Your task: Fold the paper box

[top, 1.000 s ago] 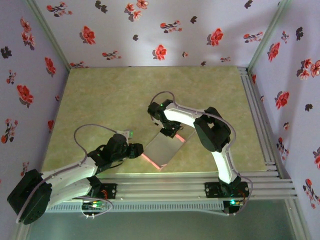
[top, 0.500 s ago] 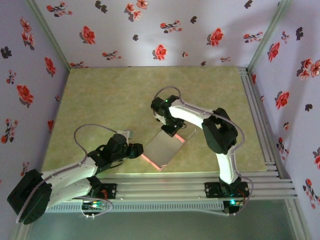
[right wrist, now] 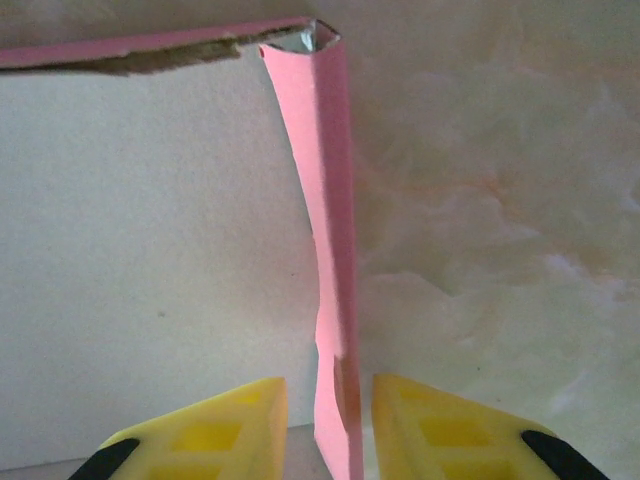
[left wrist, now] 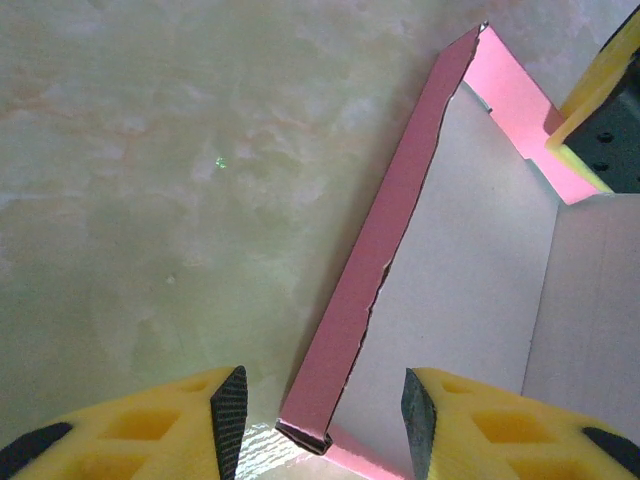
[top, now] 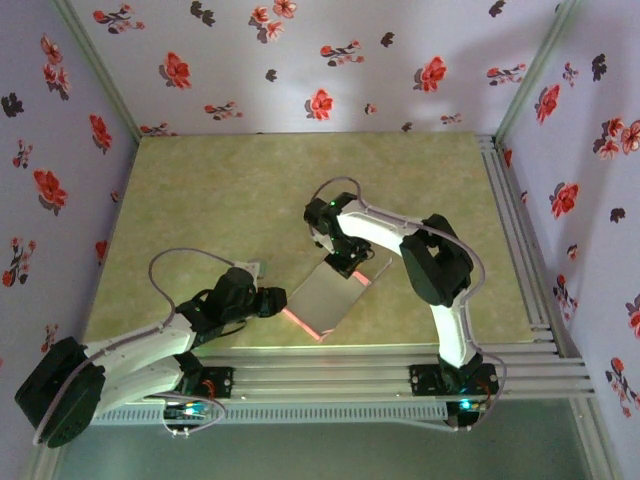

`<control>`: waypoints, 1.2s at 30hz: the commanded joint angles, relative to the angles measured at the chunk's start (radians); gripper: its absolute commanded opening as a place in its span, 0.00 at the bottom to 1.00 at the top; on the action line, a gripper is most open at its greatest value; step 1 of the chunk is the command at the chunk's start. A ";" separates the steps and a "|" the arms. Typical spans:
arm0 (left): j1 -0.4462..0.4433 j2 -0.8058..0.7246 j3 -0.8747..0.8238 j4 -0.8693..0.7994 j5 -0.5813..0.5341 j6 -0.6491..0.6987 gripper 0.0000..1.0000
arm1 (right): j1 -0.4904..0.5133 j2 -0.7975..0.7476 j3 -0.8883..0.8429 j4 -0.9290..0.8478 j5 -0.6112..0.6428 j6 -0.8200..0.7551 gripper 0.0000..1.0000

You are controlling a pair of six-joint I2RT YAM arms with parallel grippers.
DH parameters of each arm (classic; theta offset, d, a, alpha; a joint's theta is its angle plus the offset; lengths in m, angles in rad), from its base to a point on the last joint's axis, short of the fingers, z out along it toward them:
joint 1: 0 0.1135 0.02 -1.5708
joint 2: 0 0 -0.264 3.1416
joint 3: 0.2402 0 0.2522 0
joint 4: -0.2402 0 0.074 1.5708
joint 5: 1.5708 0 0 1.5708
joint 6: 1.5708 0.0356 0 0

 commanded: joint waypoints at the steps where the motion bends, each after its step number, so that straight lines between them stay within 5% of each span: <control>1: -0.007 -0.017 0.012 0.004 -0.016 0.026 0.47 | -0.001 0.026 -0.012 0.005 0.019 0.007 0.26; 13: -0.007 -0.015 0.013 0.003 -0.017 0.029 0.48 | 0.014 0.038 -0.042 0.077 0.139 -0.059 0.03; 24: -0.007 -0.019 0.018 -0.004 -0.018 0.034 0.47 | 0.068 0.049 -0.076 0.215 0.340 -0.122 0.00; 36: -0.007 -0.016 0.021 -0.008 -0.018 0.036 0.47 | 0.099 0.073 -0.130 0.281 0.392 -0.113 0.00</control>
